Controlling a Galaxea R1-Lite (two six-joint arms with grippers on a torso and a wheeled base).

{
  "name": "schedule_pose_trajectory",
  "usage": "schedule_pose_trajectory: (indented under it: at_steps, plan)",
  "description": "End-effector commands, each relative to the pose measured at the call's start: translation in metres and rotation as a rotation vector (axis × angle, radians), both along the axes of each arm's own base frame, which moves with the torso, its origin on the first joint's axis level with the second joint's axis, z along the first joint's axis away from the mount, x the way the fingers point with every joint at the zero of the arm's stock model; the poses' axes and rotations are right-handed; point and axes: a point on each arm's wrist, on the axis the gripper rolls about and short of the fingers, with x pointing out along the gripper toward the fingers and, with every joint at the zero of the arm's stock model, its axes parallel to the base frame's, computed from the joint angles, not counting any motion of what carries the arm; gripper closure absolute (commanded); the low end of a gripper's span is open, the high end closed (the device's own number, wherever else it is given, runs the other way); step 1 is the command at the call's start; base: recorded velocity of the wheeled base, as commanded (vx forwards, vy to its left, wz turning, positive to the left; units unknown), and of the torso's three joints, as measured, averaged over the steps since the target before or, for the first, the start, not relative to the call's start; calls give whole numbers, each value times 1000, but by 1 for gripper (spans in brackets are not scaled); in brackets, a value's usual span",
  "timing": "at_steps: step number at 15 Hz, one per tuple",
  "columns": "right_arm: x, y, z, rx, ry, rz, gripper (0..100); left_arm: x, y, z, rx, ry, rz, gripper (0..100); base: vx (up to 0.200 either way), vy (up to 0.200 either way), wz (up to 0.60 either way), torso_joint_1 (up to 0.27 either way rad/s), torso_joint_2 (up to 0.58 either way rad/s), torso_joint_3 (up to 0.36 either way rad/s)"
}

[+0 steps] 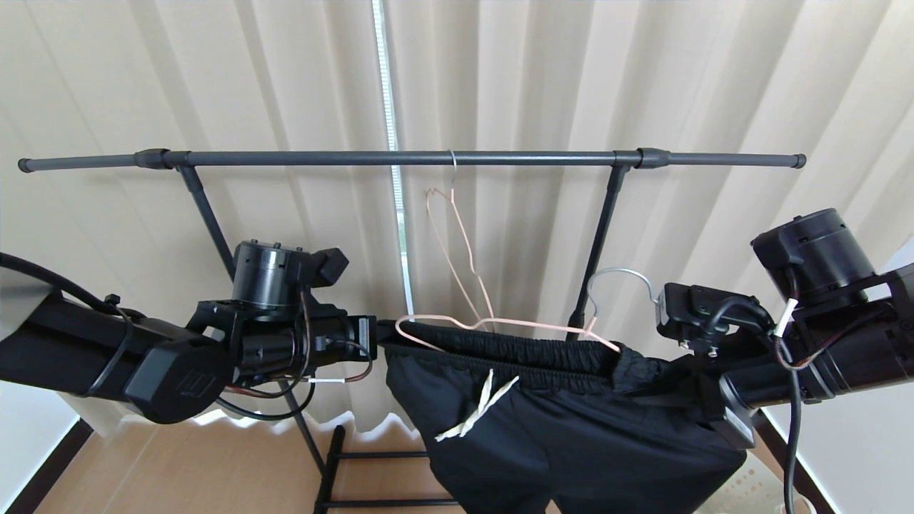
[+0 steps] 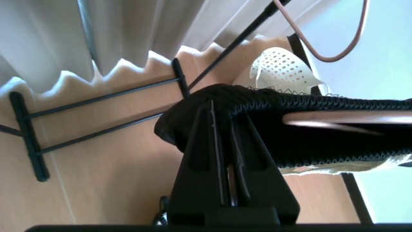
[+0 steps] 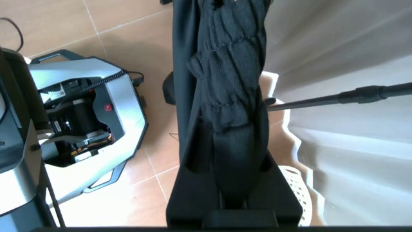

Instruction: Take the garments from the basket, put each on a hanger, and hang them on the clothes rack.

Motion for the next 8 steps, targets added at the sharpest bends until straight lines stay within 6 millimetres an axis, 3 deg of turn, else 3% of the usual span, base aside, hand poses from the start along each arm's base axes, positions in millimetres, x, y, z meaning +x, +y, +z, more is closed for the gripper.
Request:
schedule_pose_trajectory:
  at_steps: [1,5,8]
  plan:
    - [3,1,-3,-7,11,-1,100,-1,3,6,6,-26,0,100,0,0,0,0,0,0]
    - [5,4,-8,-33,21,-3,100,-3,3,24,41,-49,-11,100,0,0,0,0,0,0]
    - [8,5,-11,-50,26,-14,100,-11,-1,50,97,-82,-34,100,0,0,0,0,0,0]
